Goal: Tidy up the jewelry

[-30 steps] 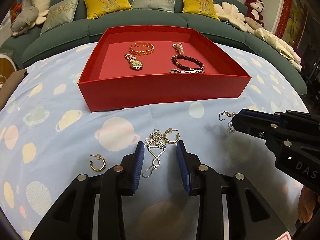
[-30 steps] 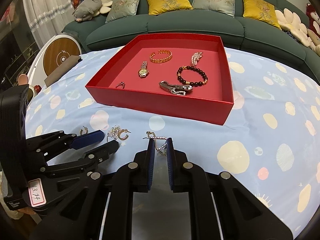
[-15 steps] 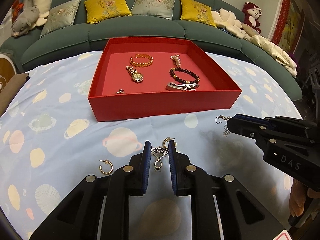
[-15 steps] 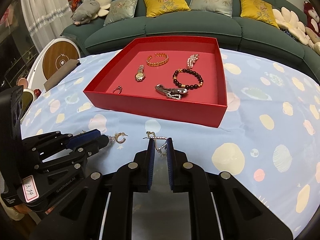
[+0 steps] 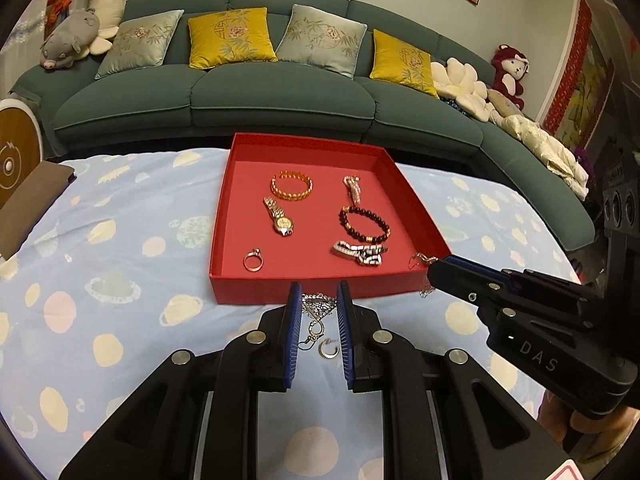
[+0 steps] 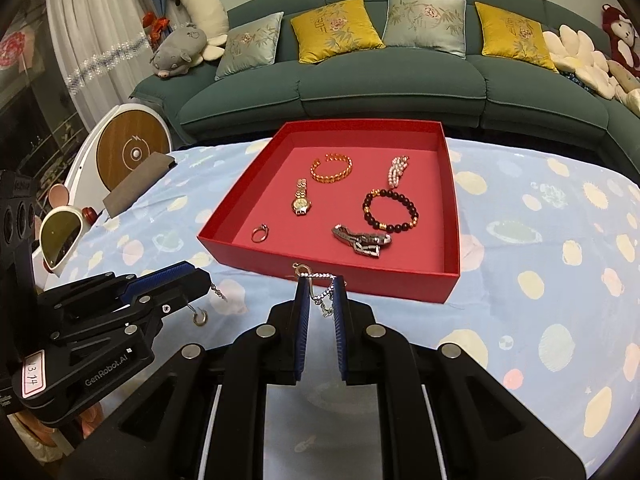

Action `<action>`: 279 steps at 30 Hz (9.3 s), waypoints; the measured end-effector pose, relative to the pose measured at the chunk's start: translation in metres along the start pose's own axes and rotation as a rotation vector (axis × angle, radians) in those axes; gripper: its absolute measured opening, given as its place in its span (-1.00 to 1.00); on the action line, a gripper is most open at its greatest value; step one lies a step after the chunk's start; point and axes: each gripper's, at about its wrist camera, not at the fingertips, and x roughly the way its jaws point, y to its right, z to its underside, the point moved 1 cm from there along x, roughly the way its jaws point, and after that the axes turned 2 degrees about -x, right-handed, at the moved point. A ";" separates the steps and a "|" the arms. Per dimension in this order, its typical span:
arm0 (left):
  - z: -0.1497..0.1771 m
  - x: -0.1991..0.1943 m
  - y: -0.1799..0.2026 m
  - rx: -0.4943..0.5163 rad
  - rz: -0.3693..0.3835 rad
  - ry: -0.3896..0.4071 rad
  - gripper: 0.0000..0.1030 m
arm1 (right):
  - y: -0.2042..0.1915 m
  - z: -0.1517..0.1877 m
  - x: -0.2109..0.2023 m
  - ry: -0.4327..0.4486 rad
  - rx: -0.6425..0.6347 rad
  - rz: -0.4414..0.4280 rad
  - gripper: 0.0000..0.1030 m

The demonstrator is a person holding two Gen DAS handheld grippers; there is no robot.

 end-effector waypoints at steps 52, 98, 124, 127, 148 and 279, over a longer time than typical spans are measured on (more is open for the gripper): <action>-0.057 0.008 -0.042 -0.116 -0.115 0.037 -0.39 | 0.036 -0.077 -0.011 0.128 0.081 0.063 -0.71; 0.071 0.041 -0.066 0.022 -0.182 -0.157 -0.33 | -0.053 0.040 0.086 -0.182 -0.170 -0.007 -0.47; 0.061 0.041 -0.071 -0.031 -0.152 -0.135 -0.56 | -0.051 0.033 0.073 -0.150 -0.160 0.000 -0.69; 0.061 0.046 -0.070 -0.020 -0.158 -0.138 -0.55 | -0.050 0.032 0.072 -0.147 -0.154 -0.003 -0.69; 0.043 0.033 -0.052 0.004 -0.116 -0.084 -0.70 | -0.043 0.022 0.060 -0.118 -0.131 -0.009 -0.69; -0.006 -0.003 0.004 -0.022 -0.279 0.027 0.30 | 0.003 -0.010 -0.011 0.042 0.014 0.171 0.40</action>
